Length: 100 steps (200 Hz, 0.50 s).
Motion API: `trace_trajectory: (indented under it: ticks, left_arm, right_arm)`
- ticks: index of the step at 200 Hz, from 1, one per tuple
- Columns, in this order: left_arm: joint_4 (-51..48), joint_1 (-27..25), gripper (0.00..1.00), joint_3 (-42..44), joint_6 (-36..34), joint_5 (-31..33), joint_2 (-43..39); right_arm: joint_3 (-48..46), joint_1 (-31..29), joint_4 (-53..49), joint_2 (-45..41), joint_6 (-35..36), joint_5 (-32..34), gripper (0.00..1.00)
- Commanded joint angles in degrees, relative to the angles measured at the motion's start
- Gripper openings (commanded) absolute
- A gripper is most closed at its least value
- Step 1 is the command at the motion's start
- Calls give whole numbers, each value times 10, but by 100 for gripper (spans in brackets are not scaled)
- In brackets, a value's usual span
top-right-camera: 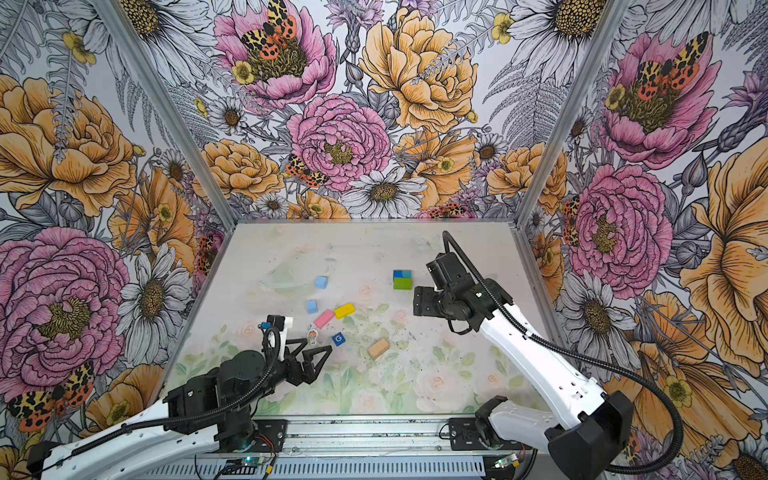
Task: Build the wood block tower
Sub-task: 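Raise the right gripper and draw it back toward the robot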
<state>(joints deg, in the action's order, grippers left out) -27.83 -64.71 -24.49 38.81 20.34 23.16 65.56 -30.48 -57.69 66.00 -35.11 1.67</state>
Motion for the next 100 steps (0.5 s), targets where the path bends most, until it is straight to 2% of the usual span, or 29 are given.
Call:
trace_trajectory:
  ticks: [1,63,78,100]
  left_arm:
    - [-2,-17,99,-1,20,49,14]
    - [-30,-11,99,-7,36,104,75]
    - [-51,20,99,-10,47,98,91]
    - [-54,101,99,-8,48,35,111]
  right_arm:
    - [-17,-6,7,-21,-13,-1,84]
    - [-16,-9,39,24,3,-4,84]
    - [-12,-9,56,41,5,-12,84]
    - [-3,-10,83,74,9,-31,84]
